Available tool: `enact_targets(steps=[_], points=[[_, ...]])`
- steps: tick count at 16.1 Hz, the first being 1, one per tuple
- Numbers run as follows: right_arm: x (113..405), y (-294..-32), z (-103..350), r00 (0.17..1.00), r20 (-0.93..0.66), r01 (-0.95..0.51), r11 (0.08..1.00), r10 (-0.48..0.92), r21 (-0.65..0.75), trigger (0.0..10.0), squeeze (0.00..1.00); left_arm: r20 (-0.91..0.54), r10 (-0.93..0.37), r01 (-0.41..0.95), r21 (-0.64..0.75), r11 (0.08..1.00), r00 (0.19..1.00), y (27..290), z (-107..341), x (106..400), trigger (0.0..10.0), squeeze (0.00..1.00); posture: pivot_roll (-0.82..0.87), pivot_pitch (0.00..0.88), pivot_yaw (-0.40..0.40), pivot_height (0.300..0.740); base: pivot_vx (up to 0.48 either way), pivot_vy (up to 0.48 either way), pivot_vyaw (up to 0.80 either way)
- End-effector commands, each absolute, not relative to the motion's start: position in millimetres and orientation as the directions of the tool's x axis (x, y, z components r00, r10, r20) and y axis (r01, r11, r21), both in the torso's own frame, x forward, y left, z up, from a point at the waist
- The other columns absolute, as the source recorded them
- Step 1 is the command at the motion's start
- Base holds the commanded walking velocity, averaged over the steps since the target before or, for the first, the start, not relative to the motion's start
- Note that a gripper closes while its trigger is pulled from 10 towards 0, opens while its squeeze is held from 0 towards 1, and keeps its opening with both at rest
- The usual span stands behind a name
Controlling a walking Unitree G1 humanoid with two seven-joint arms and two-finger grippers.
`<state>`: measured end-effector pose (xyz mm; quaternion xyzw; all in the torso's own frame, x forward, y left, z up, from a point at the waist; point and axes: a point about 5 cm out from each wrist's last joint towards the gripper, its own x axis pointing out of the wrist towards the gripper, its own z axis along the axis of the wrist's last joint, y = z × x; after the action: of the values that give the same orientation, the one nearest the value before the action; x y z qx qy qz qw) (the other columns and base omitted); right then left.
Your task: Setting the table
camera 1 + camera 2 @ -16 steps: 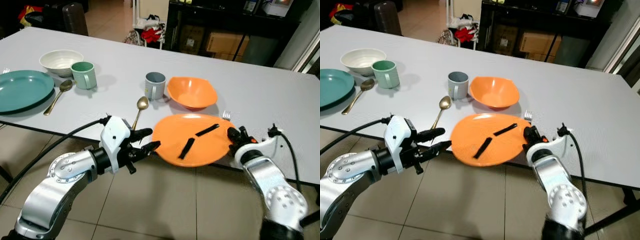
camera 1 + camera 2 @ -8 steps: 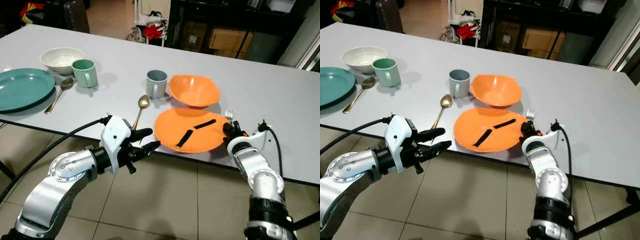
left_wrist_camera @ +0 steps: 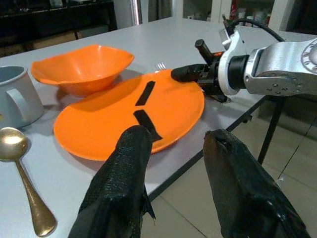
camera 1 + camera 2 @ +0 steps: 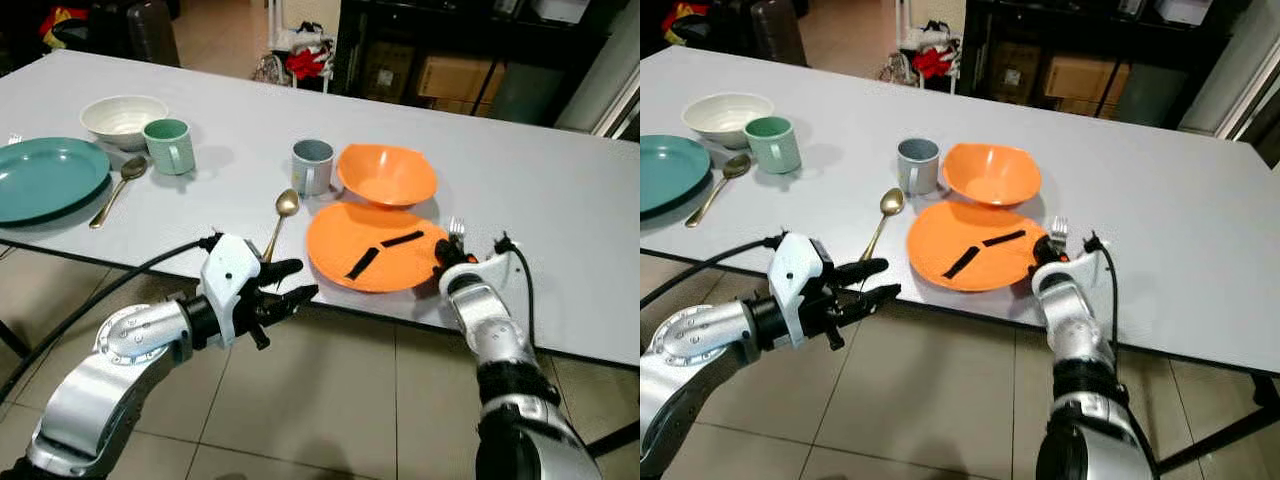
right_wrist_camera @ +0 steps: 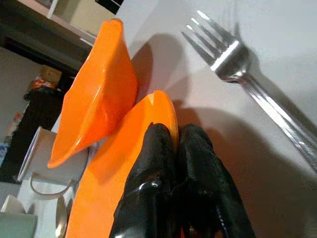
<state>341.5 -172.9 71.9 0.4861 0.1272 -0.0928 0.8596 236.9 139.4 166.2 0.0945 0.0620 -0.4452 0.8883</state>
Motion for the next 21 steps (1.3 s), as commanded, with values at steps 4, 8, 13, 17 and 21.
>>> enact_targets(steps=[4,8,13,17,21], points=[[347,-165,68,0.957,-0.286,0.258,0.572,-0.042,0.778,10.0,1.0,-0.209,-0.766,0.794,0.123,0.596,0.608,141,166,234,10.0,0.0,0.08,0.0,-0.063,0.74,0.0,0.0,0.0],[338,-162,59,0.959,-0.284,0.244,0.579,-0.022,0.778,10.0,1.0,-0.207,-0.765,0.792,0.12,0.599,0.61,139,165,235,10.0,0.0,0.07,0.0,-0.062,0.74,0.0,0.0,0.0],[314,-171,64,0.96,-0.281,0.213,0.65,0.001,0.729,10.0,1.0,-0.203,-0.764,0.79,0.117,0.601,0.612,139,165,235,10.0,0.0,0.07,0.0,-0.062,0.74,0.0,0.0,0.0],[285,-185,92,0.967,-0.255,0.151,0.768,0.017,0.622,10.0,1.0,-0.183,-0.744,0.765,0.117,0.633,0.643,139,164,235,10.0,0.0,0.05,0.0,-0.063,0.74,0.0,0.0,0.0],[248,-195,139,0.984,-0.177,0.086,0.928,-0.023,0.362,10.0,1.0,-0.081,-0.575,0.581,0.1,0.808,0.814,141,168,248,10.0,0.0,0.03,0.0,-0.062,0.74,0.0,0.0,0.0]])
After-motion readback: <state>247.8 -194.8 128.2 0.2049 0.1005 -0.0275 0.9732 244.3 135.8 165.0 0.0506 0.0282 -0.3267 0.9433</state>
